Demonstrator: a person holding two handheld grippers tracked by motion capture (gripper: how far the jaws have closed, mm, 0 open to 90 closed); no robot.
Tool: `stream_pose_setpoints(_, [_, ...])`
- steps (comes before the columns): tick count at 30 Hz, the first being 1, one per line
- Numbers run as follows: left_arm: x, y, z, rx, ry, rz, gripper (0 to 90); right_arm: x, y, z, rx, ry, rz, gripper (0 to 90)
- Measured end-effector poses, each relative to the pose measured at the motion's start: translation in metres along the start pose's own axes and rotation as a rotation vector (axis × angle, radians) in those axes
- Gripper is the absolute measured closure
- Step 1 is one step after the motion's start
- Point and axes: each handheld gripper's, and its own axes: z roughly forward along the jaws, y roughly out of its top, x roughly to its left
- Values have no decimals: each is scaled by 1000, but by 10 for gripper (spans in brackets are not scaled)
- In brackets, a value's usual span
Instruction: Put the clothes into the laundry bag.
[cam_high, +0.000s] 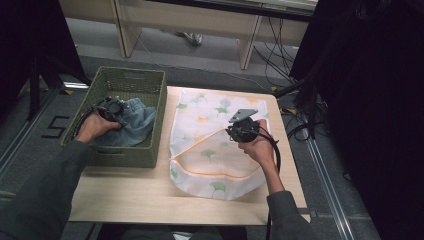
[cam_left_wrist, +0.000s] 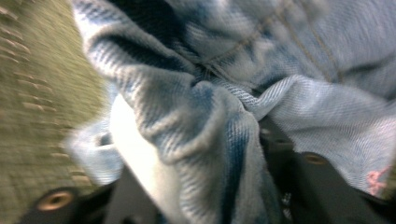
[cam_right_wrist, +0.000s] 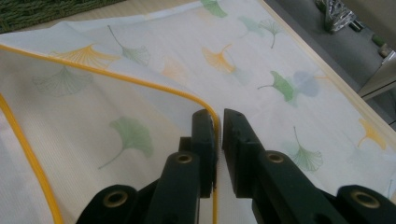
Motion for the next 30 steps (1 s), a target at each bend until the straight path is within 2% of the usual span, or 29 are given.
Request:
stream_pose_setpoints(1, [0,0,0,0,0,0,499,0,0,0,0,0,1,834])
stream_pose_setpoints(2, [0,0,-1,-41,-26,-39,445,-1,0,0,-1,-1,0,834])
stream_pose_setpoints(3, [0,0,-1,-41,-26,-39,387,-1,0,0,-1,-1,0,834])
stream_pose_setpoints(4, [2,-2,-4,-40,-80,-52,387,-1,0,0,0,1,0,834])
stream_pose_setpoints(5, [1,-5,-1,-40,-166,-78,191,-3,-1,0,3,2,-1,834])
stream_pose_setpoints(6, [1,-7,0,-10,-194,-54,128,-3,-2,1,2,0,10,834])
stream_pose_setpoints(7, [2,-8,1,19,-192,-17,106,-4,-2,1,-1,-2,-4,834])
stream_pose_setpoints(8, [-1,-9,5,15,-192,-20,76,-3,-2,1,3,1,-5,834])
stream_pose_setpoints(9, [-1,-9,7,41,-189,10,43,-1,-2,0,7,-4,8,834])
stream_pose_setpoints(10, [-3,-8,9,47,-181,14,18,-2,-1,0,-2,1,-17,834])
stream_pose_setpoints(11, [-4,-7,12,63,-167,30,11,-1,-1,-1,2,-2,-12,833])
stream_pose_setpoints(12, [-8,-6,16,72,-148,30,19,-2,-1,-1,-2,-4,-15,833])
stream_pose_setpoints(13, [-7,-5,17,91,-131,59,63,-1,-1,-2,-1,-1,-5,833])
stream_pose_setpoints(14, [-7,-5,17,91,-131,59,161,-2,-1,-1,-4,-2,-16,833])
stream_pose_setpoints(15, [-6,-3,16,93,-113,54,256,-1,-1,-1,-2,-1,-16,834])
stream_pose_setpoints(16, [-5,-4,15,74,-112,38,324,-1,-1,-2,-3,-4,-16,835])
stream_pose_setpoints(18, [1,-6,10,74,-114,57,472,-1,-1,-1,-3,-5,-16,838])
stream_pose_setpoints(19, [0,-7,10,51,-115,38,516,1,-1,-2,4,-3,2,840])
stream_pose_setpoints(20, [0,-7,10,51,-115,38,548,2,-1,-1,6,-1,-2,843])
stream_pose_setpoints(22, [1,-8,5,38,-108,68,612,1,-1,0,6,7,-18,849])
stream_pose_setpoints(23, [1,-8,5,38,-108,68,628,1,0,0,2,3,-18,850])
stream_pose_setpoints(24, [2,-9,1,14,-108,83,637,1,0,0,4,4,-15,852])
stream_pose_setpoints(25, [3,-10,0,-4,-114,81,644,3,-1,-1,9,5,2,852])
stream_pose_setpoints(26, [4,-11,-2,-10,-125,76,651,1,-1,-1,2,6,-18,854])
stream_pose_setpoints(27, [5,-11,-4,-18,-125,81,658,1,-1,-2,1,7,-7,855])
stream_pose_setpoints(28, [4,-11,-7,-47,-124,55,659,-1,-1,-3,-5,4,-12,855])
stream_pose_setpoints(29, [3,-11,-10,-77,-131,27,664,1,-2,-4,1,-1,26,856])
stream_pose_setpoints(30, [3,-11,-10,-77,-131,27,667,0,-2,-4,1,-6,26,856])
